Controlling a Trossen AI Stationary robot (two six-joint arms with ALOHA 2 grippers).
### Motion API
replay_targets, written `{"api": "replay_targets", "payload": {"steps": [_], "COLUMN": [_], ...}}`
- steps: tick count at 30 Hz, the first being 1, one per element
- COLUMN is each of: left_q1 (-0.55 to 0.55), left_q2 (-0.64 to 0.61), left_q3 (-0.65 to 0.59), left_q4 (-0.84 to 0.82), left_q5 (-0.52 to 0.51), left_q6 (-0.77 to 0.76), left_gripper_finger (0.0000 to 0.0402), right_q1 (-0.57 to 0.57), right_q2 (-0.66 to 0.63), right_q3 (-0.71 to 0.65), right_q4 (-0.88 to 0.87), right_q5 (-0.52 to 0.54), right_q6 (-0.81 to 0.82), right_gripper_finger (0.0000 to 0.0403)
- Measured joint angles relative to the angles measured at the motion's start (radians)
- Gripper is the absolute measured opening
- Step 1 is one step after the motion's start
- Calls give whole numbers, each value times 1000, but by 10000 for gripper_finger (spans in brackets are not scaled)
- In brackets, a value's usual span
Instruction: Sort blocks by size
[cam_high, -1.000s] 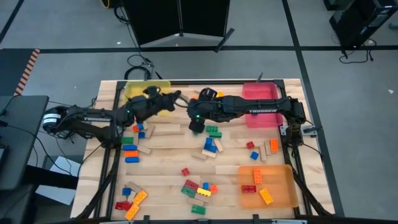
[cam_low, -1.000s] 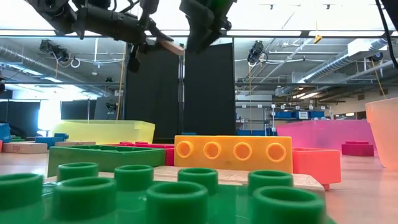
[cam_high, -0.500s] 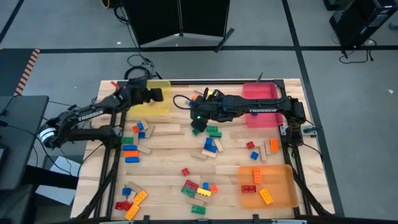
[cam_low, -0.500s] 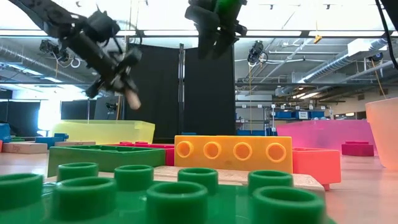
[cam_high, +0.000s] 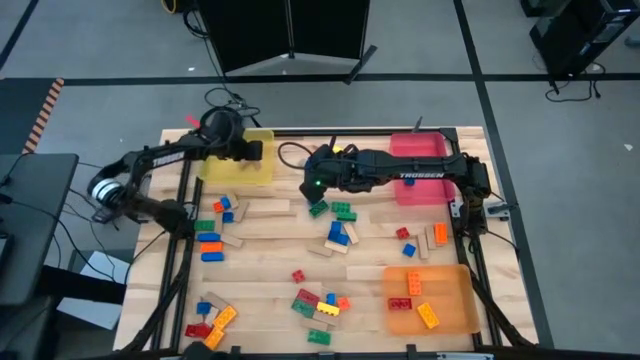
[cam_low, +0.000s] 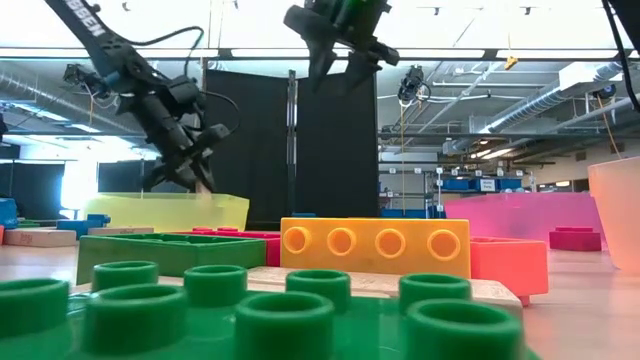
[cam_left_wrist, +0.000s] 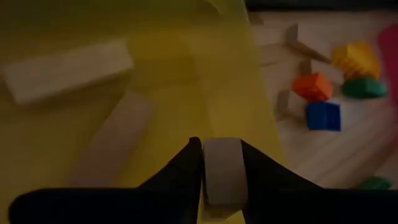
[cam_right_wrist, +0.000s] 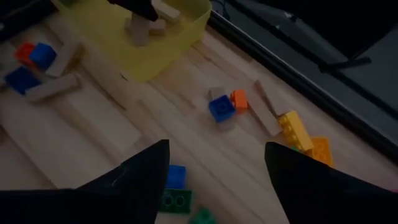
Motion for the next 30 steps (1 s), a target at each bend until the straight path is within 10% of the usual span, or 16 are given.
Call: {"api": "replay_targets", "payload": {"steps": [19,30], "left_q1": [2,-21], "left_q2": [51,-176], "left_q3": [108,108], "left_q4": [-62,-229], "left_q5": [-117,-98], "left_q6": [179,185], "left_gripper_finger": [107,108], "right_q1": [16,58], "right_q2": [2,1], "right_q3": [0,-34], "right_q4": [-5,-85], "right_q5": [0,39], "right_q6": [130,91], "right_gripper_finger": [268,244]}}
